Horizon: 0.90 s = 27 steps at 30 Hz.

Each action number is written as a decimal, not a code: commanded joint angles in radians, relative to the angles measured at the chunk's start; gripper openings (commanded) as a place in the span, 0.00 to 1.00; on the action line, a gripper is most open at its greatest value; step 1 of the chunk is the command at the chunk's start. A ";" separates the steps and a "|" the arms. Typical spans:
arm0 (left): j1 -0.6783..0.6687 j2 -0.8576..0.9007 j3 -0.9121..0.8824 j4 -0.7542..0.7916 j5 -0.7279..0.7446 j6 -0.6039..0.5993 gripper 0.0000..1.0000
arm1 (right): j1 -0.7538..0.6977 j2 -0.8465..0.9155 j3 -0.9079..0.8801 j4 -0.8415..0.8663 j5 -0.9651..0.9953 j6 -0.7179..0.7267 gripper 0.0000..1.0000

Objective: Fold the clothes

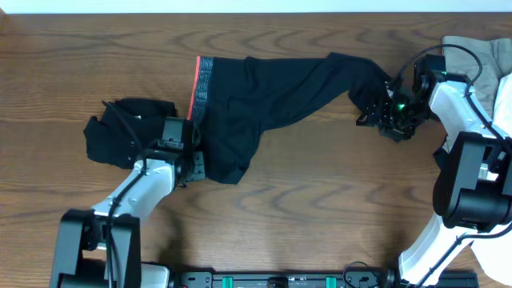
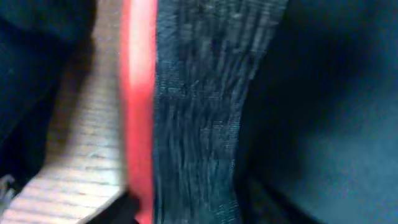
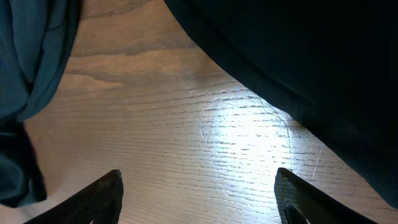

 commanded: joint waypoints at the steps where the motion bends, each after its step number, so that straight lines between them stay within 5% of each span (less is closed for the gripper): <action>1: 0.001 0.052 -0.008 -0.009 -0.008 -0.001 0.23 | 0.008 0.006 0.008 -0.004 0.001 -0.013 0.75; 3: 0.001 0.059 -0.008 -0.016 -0.008 -0.001 0.06 | 0.008 0.006 0.008 -0.004 0.001 -0.013 0.75; 15: 0.005 -0.190 0.394 -0.443 -0.081 0.008 0.06 | 0.007 0.006 0.008 -0.023 0.024 -0.013 0.74; 27: 0.005 -0.343 0.591 -0.489 -0.089 0.018 0.06 | 0.008 0.006 0.007 -0.055 0.092 -0.013 0.74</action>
